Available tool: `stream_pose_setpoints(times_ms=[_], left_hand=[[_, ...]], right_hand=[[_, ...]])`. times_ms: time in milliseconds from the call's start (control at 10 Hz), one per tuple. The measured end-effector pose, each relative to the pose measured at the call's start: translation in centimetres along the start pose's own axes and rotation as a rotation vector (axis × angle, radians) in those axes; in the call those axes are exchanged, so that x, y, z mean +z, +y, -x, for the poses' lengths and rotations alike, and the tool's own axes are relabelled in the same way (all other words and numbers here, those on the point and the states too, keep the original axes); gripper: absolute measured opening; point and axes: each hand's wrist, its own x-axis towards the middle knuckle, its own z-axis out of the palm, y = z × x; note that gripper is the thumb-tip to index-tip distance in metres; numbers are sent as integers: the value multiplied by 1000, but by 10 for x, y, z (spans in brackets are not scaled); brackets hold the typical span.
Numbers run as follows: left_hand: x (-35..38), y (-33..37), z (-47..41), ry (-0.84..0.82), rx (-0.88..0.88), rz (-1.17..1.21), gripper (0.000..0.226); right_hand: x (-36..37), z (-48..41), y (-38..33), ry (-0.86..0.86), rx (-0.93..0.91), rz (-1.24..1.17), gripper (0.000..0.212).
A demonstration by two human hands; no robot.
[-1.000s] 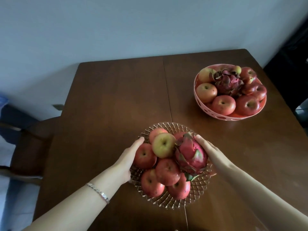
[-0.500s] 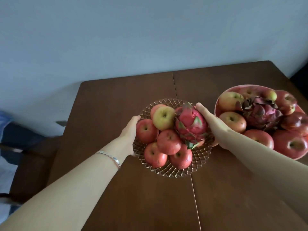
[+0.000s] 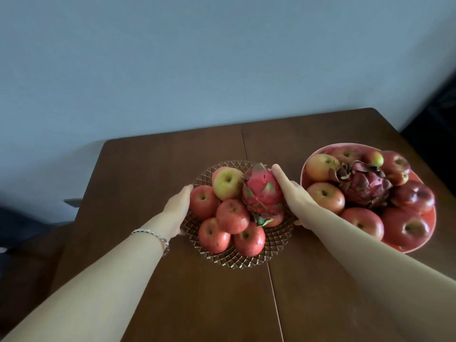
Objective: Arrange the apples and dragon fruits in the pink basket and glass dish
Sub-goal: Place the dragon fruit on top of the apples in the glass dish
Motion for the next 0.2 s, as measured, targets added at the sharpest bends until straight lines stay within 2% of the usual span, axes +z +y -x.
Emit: stream_pose_setpoints(times_ms=[100, 200], left_hand=[[0, -6, 18, 181, 231, -259, 48], [-6, -8, 43, 241, 402, -495, 35]], right_hand=[[-7, 16, -9, 68, -16, 64, 91], [-12, 32, -15, 153, -114, 213, 68]])
